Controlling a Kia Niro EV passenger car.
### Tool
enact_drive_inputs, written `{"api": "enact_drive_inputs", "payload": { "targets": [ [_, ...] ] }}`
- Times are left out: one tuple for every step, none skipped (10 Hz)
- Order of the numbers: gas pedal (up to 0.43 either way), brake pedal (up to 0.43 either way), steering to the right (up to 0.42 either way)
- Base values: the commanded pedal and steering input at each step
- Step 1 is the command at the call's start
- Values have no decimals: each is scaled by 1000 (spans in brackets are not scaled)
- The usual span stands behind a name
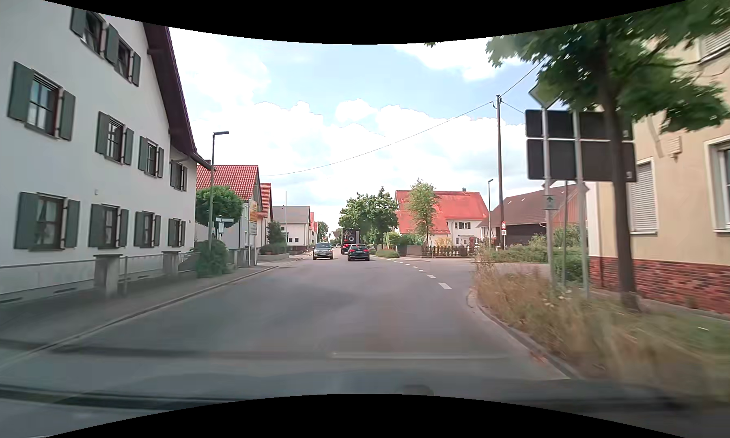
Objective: Follow the waypoints while adhering to traffic rules and regulations
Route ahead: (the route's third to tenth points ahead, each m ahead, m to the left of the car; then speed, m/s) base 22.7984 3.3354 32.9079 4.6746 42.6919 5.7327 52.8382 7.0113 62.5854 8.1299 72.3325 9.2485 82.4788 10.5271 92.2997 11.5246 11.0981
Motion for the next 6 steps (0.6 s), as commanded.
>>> {"api": "enact_drive_inputs", "payload": {
  "targets": [
    [67, 0, -11],
    [67, 0, -11],
    [67, 0, -11],
    [67, 0, -11],
    [67, 0, -12],
    [67, 0, -14]
  ]
}}
